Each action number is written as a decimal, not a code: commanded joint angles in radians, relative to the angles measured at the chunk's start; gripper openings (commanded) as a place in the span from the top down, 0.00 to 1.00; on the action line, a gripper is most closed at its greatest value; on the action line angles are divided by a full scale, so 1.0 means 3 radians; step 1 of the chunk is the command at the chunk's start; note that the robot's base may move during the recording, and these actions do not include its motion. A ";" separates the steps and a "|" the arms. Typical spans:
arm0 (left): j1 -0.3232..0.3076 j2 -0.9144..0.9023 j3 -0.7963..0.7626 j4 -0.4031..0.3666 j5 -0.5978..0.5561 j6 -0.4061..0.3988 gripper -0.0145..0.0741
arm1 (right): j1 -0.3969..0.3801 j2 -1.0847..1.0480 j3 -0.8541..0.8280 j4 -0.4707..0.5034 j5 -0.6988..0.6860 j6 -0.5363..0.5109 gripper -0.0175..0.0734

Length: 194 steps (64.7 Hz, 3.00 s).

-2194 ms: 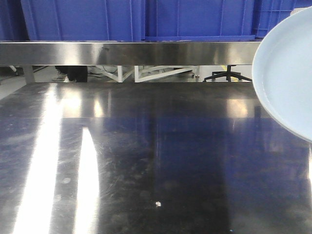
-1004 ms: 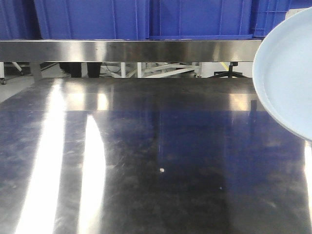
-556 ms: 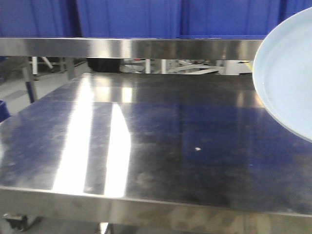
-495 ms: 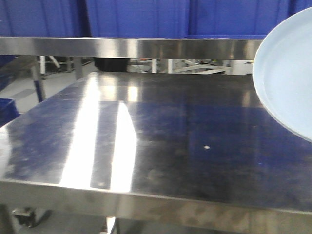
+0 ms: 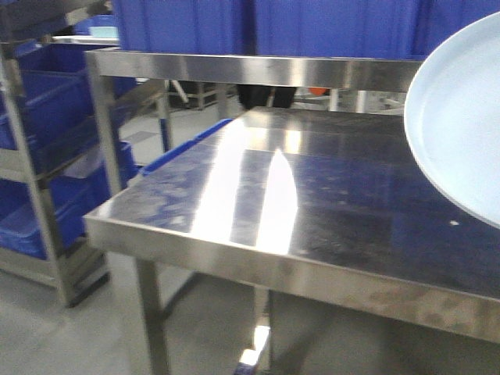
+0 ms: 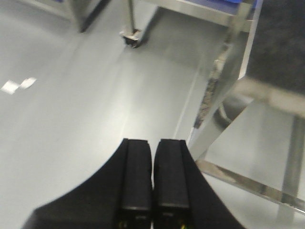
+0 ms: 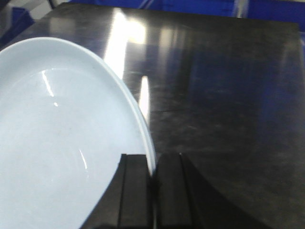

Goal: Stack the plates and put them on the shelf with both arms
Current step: 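Drive the base to the shelf rack while holding the plates in the right gripper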

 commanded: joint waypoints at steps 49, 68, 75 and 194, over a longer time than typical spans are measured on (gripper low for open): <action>-0.0021 -0.0009 -0.0093 0.0055 -0.0179 -0.0013 0.73 | -0.0024 -0.0002 -0.0107 -0.0002 -0.0321 -0.0013 0.75; -0.0021 -0.0009 -0.0093 0.0055 -0.0179 -0.0013 0.73 | -0.0024 -0.0002 -0.0107 -0.0002 -0.0321 -0.0013 0.75; -0.0021 -0.0009 -0.0093 0.0055 -0.0179 -0.0013 0.73 | -0.0024 -0.0002 -0.0107 -0.0002 -0.0321 -0.0013 0.75; -0.0021 -0.0009 -0.0093 0.0055 -0.0179 -0.0013 0.73 | -0.0024 -0.0002 -0.0107 -0.0002 -0.0307 -0.0013 0.75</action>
